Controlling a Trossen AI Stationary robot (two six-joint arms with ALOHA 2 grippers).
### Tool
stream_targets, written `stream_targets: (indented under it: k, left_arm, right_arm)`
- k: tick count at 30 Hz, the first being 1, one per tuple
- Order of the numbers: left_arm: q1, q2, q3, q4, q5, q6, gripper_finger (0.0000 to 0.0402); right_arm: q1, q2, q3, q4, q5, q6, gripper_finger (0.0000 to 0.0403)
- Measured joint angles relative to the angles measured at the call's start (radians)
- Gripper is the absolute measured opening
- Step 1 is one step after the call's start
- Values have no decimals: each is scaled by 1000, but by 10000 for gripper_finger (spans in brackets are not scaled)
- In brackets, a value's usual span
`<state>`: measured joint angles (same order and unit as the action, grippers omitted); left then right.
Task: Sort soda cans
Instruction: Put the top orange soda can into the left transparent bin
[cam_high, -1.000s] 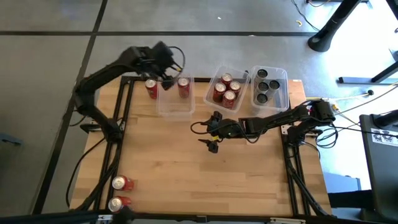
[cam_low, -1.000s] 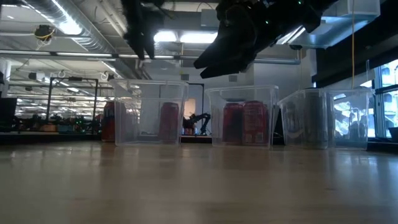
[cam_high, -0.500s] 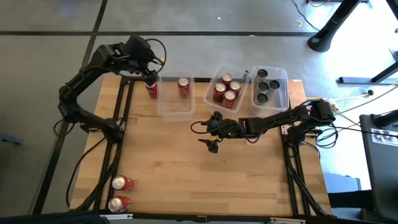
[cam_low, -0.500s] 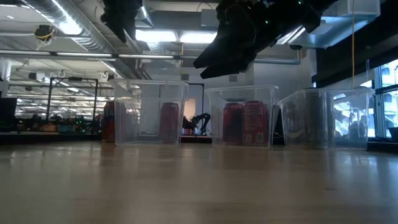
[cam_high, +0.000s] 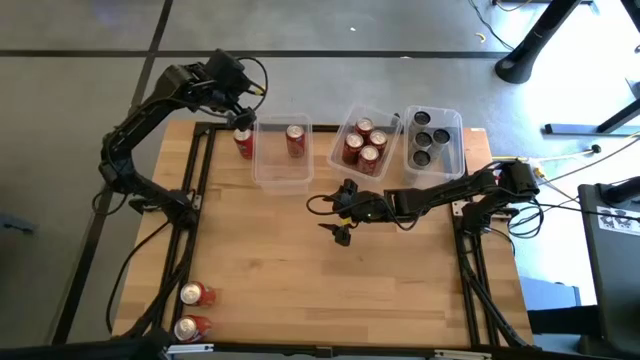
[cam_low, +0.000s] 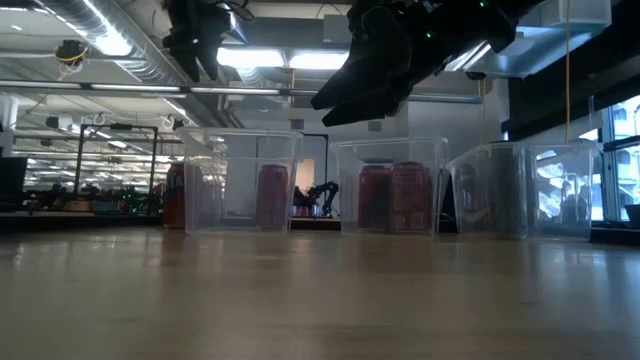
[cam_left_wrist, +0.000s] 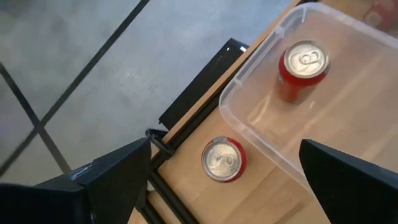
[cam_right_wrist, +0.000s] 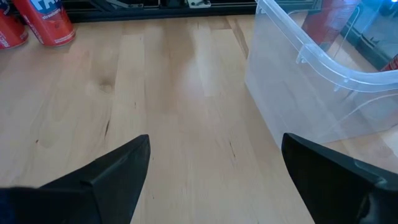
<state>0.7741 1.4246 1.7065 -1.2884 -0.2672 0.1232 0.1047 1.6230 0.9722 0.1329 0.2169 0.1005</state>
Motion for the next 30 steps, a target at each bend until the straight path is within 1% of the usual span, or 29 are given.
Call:
stream_targets:
  k: [4,7,11,15,20,23,26,30]
  left_arm:
    - [-1,0,0,8,1,-1,396]
    - [7,-2,-35,17,1,-6,398]
    - [55,-1,-140,30,2,-23,394]
    - [112,0,-258,114,21,-20,392]
    - [166,0,-363,184,39,8,392]
    - [190,15,-383,190,51,15,391]
    - [206,49,-384,191,103,16,391]
    - [206,100,-384,183,112,38,391]
  right_arm:
    - [0,0,0,0,0,0,360]
    - [0,0,0,0,0,0,360]
    - [0,0,0,0,0,1,360]
    - [0,0,0,0,9,2,360]
    - [0,0,0,0,10,3,360]
    - [0,0,0,0,10,3,360]
    - [0,0,0,1,12,3,360]
    - [0,0,0,5,28,3,360]
